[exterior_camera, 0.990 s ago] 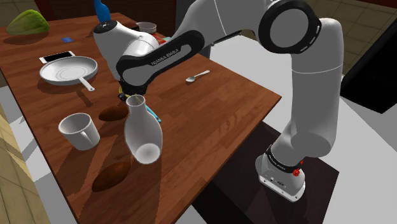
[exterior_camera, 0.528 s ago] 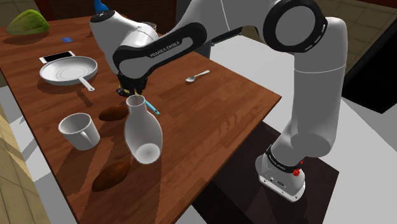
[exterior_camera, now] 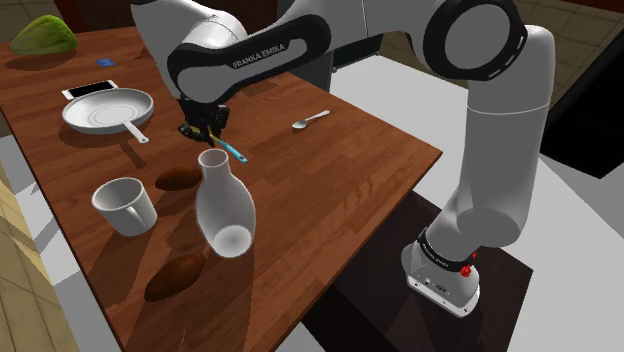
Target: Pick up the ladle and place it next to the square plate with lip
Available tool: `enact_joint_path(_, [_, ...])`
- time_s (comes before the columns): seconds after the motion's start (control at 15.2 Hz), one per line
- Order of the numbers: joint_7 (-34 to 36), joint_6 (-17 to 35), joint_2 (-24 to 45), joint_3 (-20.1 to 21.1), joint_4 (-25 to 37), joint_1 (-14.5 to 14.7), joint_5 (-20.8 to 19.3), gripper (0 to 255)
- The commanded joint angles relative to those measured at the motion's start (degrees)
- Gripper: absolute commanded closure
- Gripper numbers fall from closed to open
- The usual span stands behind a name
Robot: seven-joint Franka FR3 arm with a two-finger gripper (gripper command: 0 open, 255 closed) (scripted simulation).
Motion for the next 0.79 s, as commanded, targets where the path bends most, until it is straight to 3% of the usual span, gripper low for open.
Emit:
enact_joint_path(0.0, [-0.4, -1.3, -0.3, 0.1, 1.0, 0.1, 0.3, 255])
enact_joint_path(0.59, [-2.0, -6.9, -1.6, 0.6, 5.8, 0.3, 1.4, 255])
enact_joint_path(0.73, [-4.3, -6.4, -1.7, -0.1, 5.7, -1.5, 1.6, 255])
